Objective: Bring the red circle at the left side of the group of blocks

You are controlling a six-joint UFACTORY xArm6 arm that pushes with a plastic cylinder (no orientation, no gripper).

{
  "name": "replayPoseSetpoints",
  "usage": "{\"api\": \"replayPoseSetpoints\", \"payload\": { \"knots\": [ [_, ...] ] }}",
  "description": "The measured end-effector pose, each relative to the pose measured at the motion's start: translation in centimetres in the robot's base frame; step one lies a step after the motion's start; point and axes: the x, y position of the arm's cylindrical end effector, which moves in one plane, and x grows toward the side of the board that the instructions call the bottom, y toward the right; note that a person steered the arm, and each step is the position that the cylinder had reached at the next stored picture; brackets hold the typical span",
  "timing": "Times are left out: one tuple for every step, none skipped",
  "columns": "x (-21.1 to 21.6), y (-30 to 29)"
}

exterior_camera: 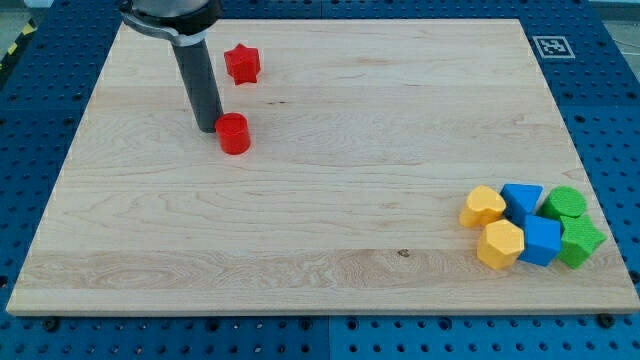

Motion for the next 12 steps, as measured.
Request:
{"api": "replayPoseSetpoints", "payload": {
  "knots": [
    [0.0,0.0],
    [0.2,0.0],
    [1.9,0.8],
    [3.6,3.3],
    [4.3,4.5],
    [4.5,4.5],
    [1.2,5.1],
    [0.9,7.7],
    [1.2,7.9],
    [2.1,8.6],
    [2.1,8.6],
    [3.1,8.6]
  ]
}}
